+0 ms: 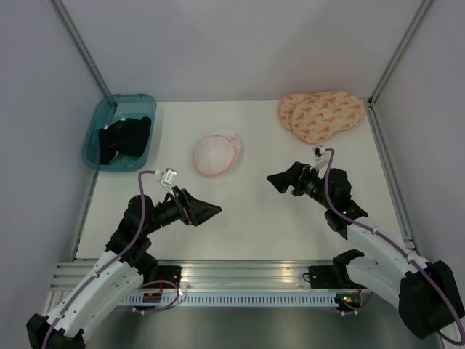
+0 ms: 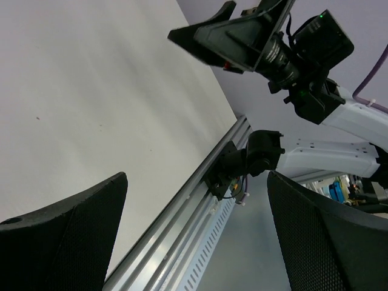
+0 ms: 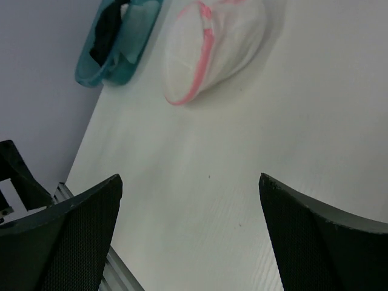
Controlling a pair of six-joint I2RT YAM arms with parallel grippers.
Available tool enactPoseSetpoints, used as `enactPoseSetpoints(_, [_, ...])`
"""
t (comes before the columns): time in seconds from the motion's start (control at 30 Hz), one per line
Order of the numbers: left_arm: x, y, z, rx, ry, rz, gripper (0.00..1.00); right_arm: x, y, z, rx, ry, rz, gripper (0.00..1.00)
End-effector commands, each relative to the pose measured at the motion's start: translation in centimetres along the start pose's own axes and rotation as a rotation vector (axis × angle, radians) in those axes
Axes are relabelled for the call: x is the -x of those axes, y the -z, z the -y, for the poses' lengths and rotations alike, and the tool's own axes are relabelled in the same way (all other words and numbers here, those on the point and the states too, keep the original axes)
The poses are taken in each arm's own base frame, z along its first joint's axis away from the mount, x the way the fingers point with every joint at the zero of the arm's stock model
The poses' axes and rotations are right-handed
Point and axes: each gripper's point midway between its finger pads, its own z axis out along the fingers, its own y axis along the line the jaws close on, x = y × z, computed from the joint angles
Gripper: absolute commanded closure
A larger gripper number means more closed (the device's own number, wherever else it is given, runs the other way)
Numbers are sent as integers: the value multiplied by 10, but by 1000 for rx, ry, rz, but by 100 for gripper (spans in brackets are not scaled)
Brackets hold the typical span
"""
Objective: Unzip the laundry bag and remove the bra
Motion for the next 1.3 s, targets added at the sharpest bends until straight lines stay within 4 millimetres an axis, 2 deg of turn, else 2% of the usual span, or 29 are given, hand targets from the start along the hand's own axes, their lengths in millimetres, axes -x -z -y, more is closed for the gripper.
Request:
enactPoseSetpoints(0.0, [22, -5, 7, -1, -48, 73, 0, -26, -15, 7, -2, -40, -65, 2])
enactPoseSetpoints(0.07, [19, -8, 2, 12, -36, 61, 0, -40, -28, 22, -86, -20, -103, 2])
enactPoseSetpoints(0.17, [15, -11, -3, 27, -7, 40, 0, -48, -51, 29, -150, -2, -113, 2])
enactPoseSetpoints(0.23, [14, -10, -4, 28, -6, 43, 0, -52, -65, 26, -152, -1, -116, 2])
enactPoseSetpoints(0.27, [14, -9, -5, 30, -6, 50, 0, -55, -79, 25, -161, -1, -133, 2])
enactPoseSetpoints(0.33, [16, -5, -1, 17, -16, 74, 0, -62, -95, 18, -162, 14, -148, 8])
enactPoseSetpoints(0.4, [17, -2, -2, 20, -15, 94, 0, -75, -119, 10, -142, 27, -195, 50])
enactPoseSetpoints(0.43, [19, 2, 2, 5, -19, 109, 0, -80, -135, 7, -128, 18, -221, 86])
enactPoseSetpoints(0.47, [17, 3, 0, 10, -15, 109, 0, -82, -142, 4, -112, 13, -235, 100])
enactPoseSetpoints(0.5, [15, 5, 1, 7, -15, 112, 0, -83, -155, -8, -54, 8, -236, 100])
enactPoseSetpoints(0.53, [16, 6, 3, 2, -16, 116, 0, -75, -160, -20, -11, 11, -217, 100])
enactPoseSetpoints(0.57, [14, 7, 1, 8, -9, 113, 0, -80, -166, -24, 10, -6, -228, 100])
enactPoseSetpoints(0.6, [13, 8, 1, 8, -7, 111, 0, -78, -171, -30, 35, -8, -222, 99])
enactPoseSetpoints(0.63, [13, 9, 2, 4, -5, 112, 0, -67, -179, -43, 74, -8, -200, 100])
enactPoseSetpoints(0.7, [12, 12, 3, -6, -11, 121, 0, -69, -189, -51, 110, -31, -204, 100])
enactPoseSetpoints(0.77, [13, 14, 3, -8, -10, 140, 0, -65, -209, -60, 135, -43, -210, 100])
enactPoseSetpoints(0.8, [9, 15, -2, 8, -1, 130, 0, -67, -218, -63, 140, -42, -215, 100])
enactPoseSetpoints(0.83, [10, 15, -2, 8, -1, 136, 0, -69, -234, -62, 129, -41, -225, 100])
enactPoseSetpoints(0.9, [11, 17, 2, -2, -5, 146, 0, -76, -250, -65, 129, -39, -242, 100])
enactPoseSetpoints(0.93, [10, 18, 1, 1, -3, 143, 0, -68, -262, -71, 129, -34, -233, 100])
enactPoseSetpoints(0.97, [11, 18, 2, 1, -3, 143, 0, -81, -272, -57, 89, -36, -252, 100])
enactPoseSetpoints(1.03, [10, 20, 3, 1, -5, 138, 0, -88, -288, -41, 16, -26, -258, 100])
enactPoseSetpoints(1.1, [11, 21, 4, 3, -7, 143, 0, -94, -295, -24, -63, -9, -276, 100])
enactPoseSetpoints(1.13, [10, 22, 4, 8, -8, 142, 0, -103, -295, -8, -139, 12, -309, 99])
enactPoseSetpoints(1.2, [11, 24, 3, 12, -13, 149, 0, -114, -291, 6, -194, 36, -361, 100])
enactPoseSetpoints(1.27, [12, 26, 3, 17, -17, 161, 0, -132, -278, 21, -243, 69, -451, 100])
